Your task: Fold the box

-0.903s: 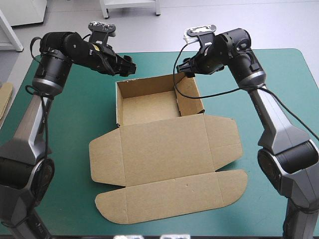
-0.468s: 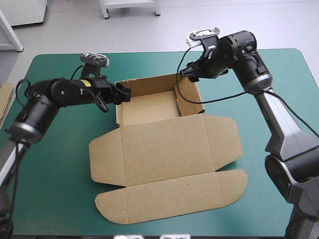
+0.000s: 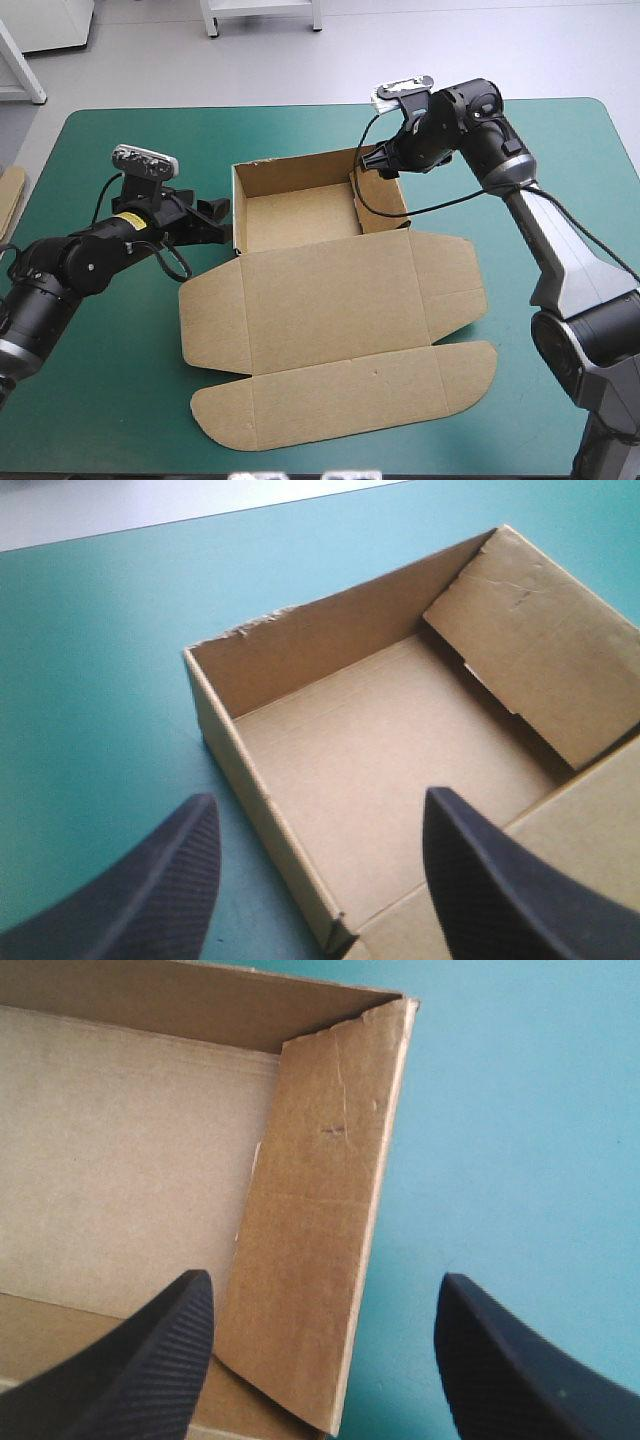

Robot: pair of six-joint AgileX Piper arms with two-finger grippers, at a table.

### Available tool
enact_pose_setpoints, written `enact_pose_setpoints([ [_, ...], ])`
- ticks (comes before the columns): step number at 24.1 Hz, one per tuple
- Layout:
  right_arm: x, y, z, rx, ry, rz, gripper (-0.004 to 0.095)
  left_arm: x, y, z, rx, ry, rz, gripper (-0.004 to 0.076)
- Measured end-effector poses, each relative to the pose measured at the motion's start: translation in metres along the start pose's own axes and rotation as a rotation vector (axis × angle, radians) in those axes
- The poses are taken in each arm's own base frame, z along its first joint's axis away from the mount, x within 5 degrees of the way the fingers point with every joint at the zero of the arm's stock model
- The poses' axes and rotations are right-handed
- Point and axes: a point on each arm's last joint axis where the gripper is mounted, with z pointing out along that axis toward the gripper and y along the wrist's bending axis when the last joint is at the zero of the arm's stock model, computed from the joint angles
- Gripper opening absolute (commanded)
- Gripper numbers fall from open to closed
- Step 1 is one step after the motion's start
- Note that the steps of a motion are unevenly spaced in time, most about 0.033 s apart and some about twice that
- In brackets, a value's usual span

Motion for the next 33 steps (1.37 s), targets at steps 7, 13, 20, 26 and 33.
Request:
enact_pose_setpoints([
  [7,0.001,-0.001,0.020,0.010,0.031,-0.002,0.0590,0.037,0.011,0.003,-0.055,0.028,-0.019,0.0428],
  [13,0.003,-0.002,0.039,0.014,0.065,-0.002,0.0590,0.065,0.013,-0.005,-0.090,-0.017,-0.026,0.0428],
  [20,0.012,-0.014,0.081,0.023,0.166,0.041,0.0590,0.071,0.011,-0.018,-0.101,-0.075,-0.023,0.0428],
  [26,0.017,-0.012,0.099,-0.004,0.207,0.063,0.0590,0.071,0.011,-0.019,-0.101,-0.077,-0.024,0.0428],
  [33,0.024,-0.013,0.119,-0.002,0.264,0.069,0.0378,0.071,0.011,-0.019,-0.101,-0.080,-0.024,0.0428],
])
